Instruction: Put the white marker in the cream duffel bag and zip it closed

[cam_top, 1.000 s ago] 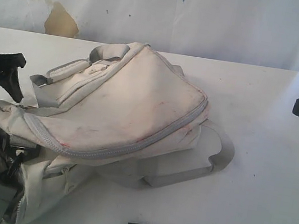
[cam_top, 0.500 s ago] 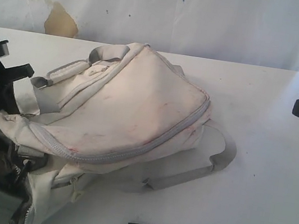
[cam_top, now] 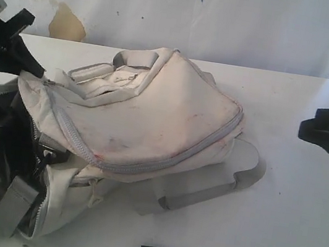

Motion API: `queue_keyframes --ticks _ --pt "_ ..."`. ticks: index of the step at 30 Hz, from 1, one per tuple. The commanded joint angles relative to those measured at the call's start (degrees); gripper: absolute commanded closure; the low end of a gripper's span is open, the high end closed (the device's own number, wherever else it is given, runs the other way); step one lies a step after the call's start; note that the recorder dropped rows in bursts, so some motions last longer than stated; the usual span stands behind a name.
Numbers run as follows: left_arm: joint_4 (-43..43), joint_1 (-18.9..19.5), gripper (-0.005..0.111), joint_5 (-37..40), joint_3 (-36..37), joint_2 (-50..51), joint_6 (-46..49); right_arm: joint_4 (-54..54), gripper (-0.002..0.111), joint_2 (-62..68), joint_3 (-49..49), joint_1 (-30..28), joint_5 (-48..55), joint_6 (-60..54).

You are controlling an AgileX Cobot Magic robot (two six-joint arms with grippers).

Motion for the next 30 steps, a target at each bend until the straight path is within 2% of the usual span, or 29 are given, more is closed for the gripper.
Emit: queue_keyframes --ticks 1,4,9,14,18,26,30 --pt "-3.30 0.12 0.107 0.31 -0.45 -4.00 10.89 13.53 0.060 2.32 -0.51 0.10 3.35 -11.77" --pt "-9.59 0.12 0.107 0.31 -0.45 -6.37 19.46 28.56 0.063 6.31 -0.51 0.10 7.40 -21.82" --pt "-13.27 0.12 0.107 0.31 -0.07 -6.84 20.31 39.34 0.064 11.14 -0.51 1.38 12.11 -28.57" --pt "-14.46 0.12 0.107 0.31 4.28 -6.84 20.45 40.98 0.064 17.75 -4.46 10.28 11.13 -28.31" --pt "-16.30 0.12 0.107 0.31 4.99 -7.26 20.45 41.10 0.064 25.48 -12.68 17.34 9.90 -22.79" --pt "-15.59 0.12 0.107 0.31 4.99 -9.46 22.15 40.97 0.064 41.15 -32.22 26.89 9.91 -12.77" --pt "-15.44 0.12 0.107 0.31 4.99 -9.46 22.15 40.97 0.068 45.02 -37.22 29.38 7.18 -12.58"
